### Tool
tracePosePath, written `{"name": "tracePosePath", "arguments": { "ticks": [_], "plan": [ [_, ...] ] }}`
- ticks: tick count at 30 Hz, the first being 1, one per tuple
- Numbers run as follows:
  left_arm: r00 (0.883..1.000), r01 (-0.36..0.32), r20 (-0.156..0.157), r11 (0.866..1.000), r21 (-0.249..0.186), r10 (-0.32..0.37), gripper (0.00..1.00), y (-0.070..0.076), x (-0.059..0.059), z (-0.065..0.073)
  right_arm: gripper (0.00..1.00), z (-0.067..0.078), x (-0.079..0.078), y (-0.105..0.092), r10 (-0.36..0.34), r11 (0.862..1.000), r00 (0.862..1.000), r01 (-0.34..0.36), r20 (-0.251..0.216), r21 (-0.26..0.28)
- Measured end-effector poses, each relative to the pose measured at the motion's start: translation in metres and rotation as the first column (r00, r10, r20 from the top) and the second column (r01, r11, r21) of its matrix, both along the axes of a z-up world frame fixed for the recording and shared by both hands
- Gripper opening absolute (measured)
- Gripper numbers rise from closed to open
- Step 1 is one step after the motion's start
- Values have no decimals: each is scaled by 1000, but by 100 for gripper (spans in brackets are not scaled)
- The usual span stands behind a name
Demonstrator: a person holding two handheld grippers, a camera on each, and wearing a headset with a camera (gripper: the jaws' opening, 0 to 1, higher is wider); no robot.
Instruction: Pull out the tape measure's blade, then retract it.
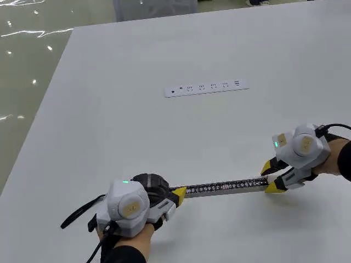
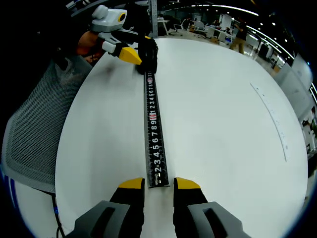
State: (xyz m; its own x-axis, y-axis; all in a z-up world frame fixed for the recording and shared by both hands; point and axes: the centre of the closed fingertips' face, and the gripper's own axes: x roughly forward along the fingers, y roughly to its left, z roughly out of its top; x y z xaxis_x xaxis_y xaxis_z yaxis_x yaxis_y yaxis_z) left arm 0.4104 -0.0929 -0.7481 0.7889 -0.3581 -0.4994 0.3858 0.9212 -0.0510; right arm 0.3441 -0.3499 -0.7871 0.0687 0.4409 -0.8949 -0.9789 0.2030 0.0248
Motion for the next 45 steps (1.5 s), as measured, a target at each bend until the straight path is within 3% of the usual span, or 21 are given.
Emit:
{"name": "tracePosePath", "arguments": {
  "ticks": [16,21,23,29,32,45],
  "plan": [
    [999,-50,-5,997,-53,50,97,4,5,1,10,-1,-1,2,27,999,1000,-27,3,-33],
    [999,-51,-19,997,-53,50,87,3,6,-4,9,-1,0,2,17,999,1000,-17,-2,-32],
    [998,-58,-4,997,-50,58,82,4,8,-2,9,-1,0,3,30,999,1000,-30,1,-43],
    [997,-79,-26,995,-59,78,76,6,10,-5,9,-1,0,3,12,999,1000,-13,-12,-50],
    [996,-78,-44,993,-84,74,70,3,8,-7,9,-1,0,3,4,999,1000,-4,-16,-48],
    [994,-75,-80,996,-44,71,64,6,7,-13,9,-6,3,-1,-15,999,1000,14,-20,-49]
  ]
}}
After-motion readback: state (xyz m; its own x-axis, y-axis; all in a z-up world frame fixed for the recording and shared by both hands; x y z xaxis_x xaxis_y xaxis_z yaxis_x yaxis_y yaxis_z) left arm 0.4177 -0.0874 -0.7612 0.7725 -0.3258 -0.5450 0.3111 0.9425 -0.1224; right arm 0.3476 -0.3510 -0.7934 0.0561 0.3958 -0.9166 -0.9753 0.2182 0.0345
